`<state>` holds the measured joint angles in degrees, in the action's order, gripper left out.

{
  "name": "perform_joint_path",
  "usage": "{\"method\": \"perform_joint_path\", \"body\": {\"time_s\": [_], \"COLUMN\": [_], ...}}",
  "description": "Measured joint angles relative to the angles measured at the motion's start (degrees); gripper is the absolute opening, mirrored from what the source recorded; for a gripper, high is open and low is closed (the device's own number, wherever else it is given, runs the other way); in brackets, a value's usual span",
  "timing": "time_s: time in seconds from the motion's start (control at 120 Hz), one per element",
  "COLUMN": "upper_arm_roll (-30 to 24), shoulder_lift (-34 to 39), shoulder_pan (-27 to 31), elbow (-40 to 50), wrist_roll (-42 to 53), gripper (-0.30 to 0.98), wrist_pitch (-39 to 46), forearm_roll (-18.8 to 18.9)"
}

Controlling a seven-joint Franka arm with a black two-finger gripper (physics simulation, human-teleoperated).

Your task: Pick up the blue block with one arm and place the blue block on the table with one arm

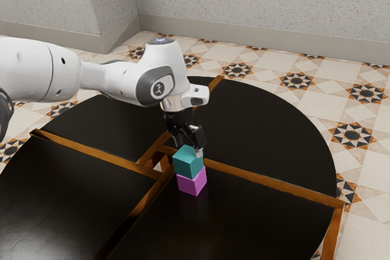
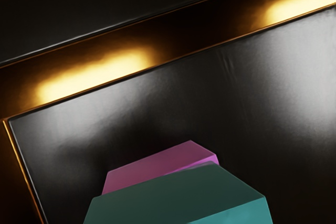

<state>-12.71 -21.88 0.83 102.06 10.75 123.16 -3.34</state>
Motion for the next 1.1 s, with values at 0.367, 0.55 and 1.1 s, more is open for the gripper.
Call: {"method": "perform_joint_path", "body": {"time_s": [0.367, 0.55, 1.1], "upper_arm_roll": [0.2, 0.2, -0.7], "shoulder_lift": [0.4, 0.5, -0.7], "shoulder_pan": [0.0, 0.0, 0.0], "elbow": [2.4, 3.2, 3.2], "wrist_roll": [-4.8, -7.8, -16.3], "gripper": [0.69, 0.69, 0.69], "wrist_pitch": [1.1, 2.0, 2.9], "forearm_roll": [-0.5, -0.4, 4.3]}}
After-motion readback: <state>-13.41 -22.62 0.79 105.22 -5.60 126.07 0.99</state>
